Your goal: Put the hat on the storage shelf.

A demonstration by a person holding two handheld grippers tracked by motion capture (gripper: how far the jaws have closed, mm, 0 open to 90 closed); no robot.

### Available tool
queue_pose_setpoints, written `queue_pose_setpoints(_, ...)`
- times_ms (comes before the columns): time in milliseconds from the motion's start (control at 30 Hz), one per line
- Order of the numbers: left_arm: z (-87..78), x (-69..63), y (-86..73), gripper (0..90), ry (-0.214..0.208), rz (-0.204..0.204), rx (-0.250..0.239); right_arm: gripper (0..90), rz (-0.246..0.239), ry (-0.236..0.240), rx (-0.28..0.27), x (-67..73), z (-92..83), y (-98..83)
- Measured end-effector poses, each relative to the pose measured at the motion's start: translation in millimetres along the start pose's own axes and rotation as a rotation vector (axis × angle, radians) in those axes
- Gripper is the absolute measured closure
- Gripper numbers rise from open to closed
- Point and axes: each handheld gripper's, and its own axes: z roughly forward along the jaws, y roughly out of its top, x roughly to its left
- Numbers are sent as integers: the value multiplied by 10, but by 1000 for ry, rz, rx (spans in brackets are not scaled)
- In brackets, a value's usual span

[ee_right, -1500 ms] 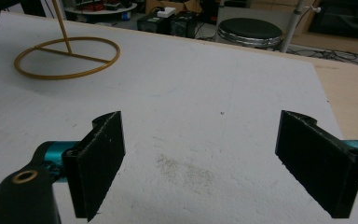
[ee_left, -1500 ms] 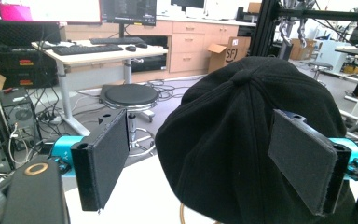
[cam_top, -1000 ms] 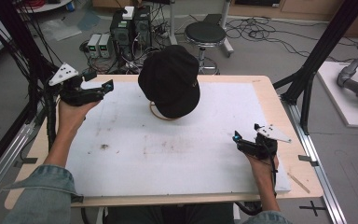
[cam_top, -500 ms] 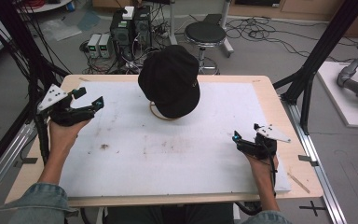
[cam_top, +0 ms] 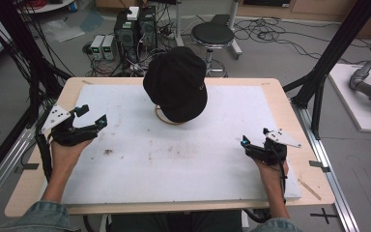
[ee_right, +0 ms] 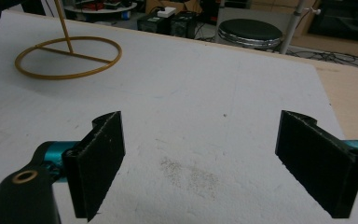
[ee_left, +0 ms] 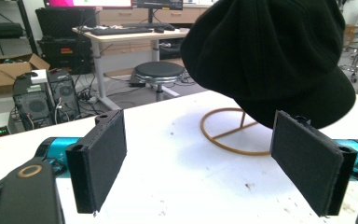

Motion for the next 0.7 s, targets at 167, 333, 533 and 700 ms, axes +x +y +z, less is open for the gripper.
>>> queue_pose_setpoints(167,-54,-37,-89,189,7,8,7,154,3,-2,3,2,-2,-1)
queue_pose_setpoints(333,-106,-58,-186,189,9,3,13,155,-5,0,0,0,-1,-2)
queue_pose_setpoints(533,-120,-56,-232,188,14,-2,11,155,-3,-1,-1,1,-1,-1)
queue_pose_setpoints(700,-120,-42,-269,187,15,-10,16,155,3,-2,2,3,-5,-2)
